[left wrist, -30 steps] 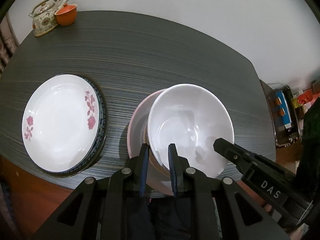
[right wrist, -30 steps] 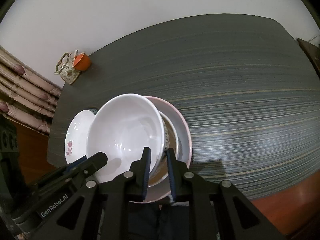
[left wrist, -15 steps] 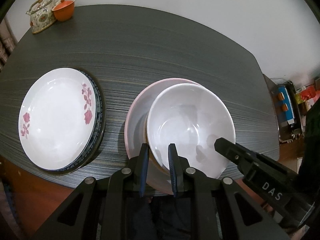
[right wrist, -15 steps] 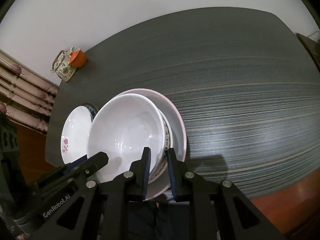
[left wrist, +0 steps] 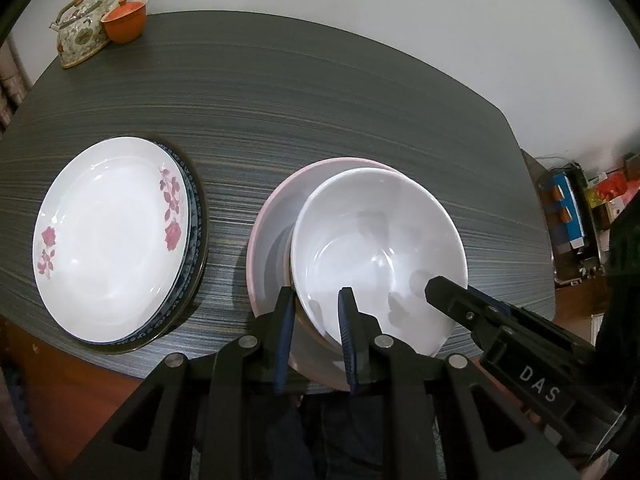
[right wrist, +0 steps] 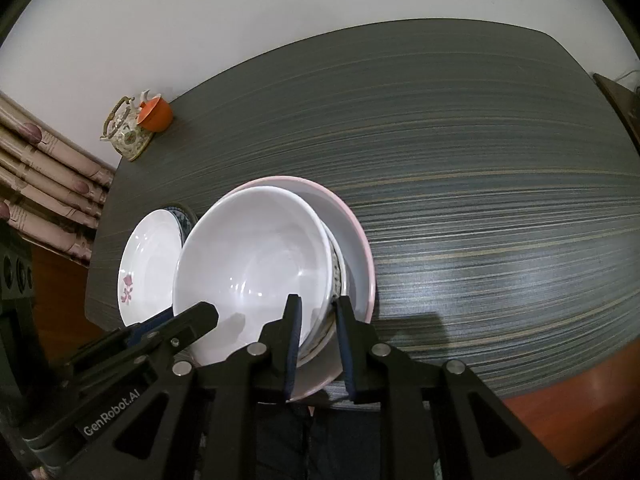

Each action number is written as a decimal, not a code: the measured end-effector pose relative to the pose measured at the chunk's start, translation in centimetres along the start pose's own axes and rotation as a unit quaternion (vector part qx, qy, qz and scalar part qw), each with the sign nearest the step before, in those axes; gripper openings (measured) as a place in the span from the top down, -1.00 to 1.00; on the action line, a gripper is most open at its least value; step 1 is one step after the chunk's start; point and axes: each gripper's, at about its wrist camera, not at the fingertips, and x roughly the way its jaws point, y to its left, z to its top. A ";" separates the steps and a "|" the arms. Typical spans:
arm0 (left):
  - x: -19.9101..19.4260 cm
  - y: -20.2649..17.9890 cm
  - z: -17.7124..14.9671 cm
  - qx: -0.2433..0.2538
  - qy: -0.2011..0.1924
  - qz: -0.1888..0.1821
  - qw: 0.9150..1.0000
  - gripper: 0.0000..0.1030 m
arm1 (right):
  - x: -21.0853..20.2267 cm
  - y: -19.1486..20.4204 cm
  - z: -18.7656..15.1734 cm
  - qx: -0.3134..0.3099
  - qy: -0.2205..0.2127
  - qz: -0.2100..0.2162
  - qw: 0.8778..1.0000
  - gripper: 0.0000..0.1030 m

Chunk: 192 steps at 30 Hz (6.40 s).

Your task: Organize plates and bowls

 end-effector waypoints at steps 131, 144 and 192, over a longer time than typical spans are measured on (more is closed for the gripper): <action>3.5 2.1 1.4 -0.028 0.047 -0.029 0.998 0.83 | 0.8 -6.3 1.7 0.036 0.027 -0.033 0.998 0.81; 3.5 2.1 0.9 -0.032 0.044 -0.033 0.998 0.83 | 0.4 -7.5 2.0 0.059 0.034 -0.019 0.998 0.81; 1.8 0.5 -1.3 -0.039 0.011 -0.018 0.999 0.83 | -0.1 -6.3 2.6 0.046 0.013 -0.022 0.999 0.82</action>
